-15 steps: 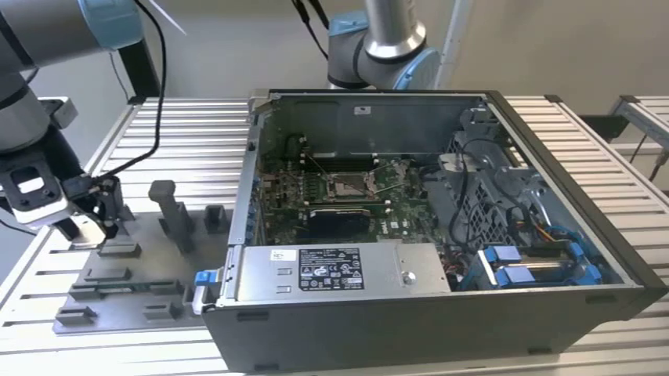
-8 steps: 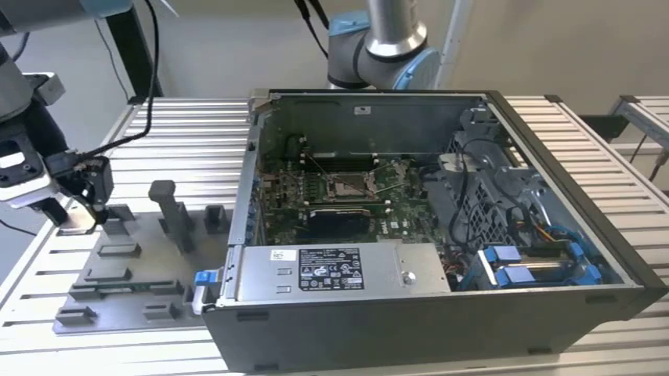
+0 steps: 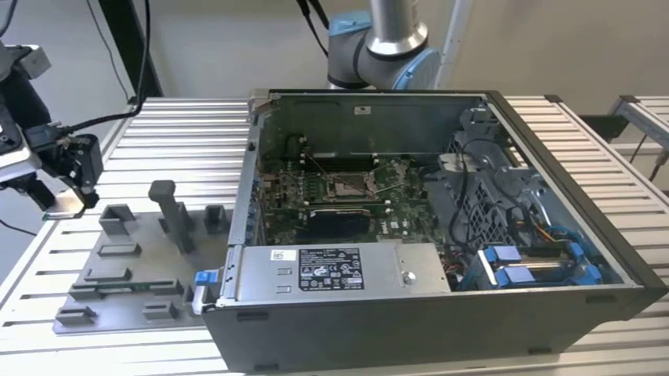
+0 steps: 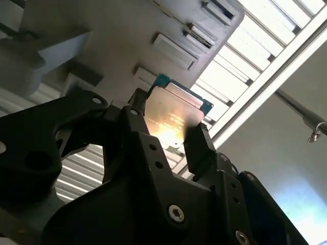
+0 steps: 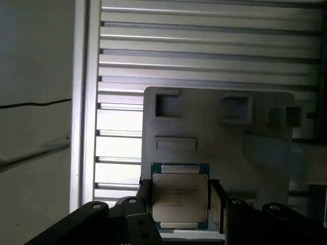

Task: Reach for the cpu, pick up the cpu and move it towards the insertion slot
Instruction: 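Pick up the cpu and move it towards the insertion slot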

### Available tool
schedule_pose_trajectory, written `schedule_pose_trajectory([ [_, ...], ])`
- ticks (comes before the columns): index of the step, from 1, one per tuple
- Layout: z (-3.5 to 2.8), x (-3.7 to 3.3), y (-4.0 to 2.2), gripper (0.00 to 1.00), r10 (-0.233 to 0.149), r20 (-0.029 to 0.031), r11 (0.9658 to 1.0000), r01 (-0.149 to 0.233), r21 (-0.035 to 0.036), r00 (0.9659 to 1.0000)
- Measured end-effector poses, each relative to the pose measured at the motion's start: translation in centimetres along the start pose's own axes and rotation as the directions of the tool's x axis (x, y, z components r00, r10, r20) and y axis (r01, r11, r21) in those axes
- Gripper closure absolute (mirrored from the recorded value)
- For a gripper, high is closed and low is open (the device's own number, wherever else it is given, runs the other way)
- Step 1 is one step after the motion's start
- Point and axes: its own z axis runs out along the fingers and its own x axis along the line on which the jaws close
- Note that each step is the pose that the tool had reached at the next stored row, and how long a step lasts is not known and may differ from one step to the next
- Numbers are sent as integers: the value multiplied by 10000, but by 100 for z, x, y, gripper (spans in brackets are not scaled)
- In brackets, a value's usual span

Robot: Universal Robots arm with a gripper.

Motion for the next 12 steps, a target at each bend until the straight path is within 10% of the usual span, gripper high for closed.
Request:
schedule_pose_trajectory([
  [12,-502,-8,19,100,0,0,10000,0,1,10000],
])
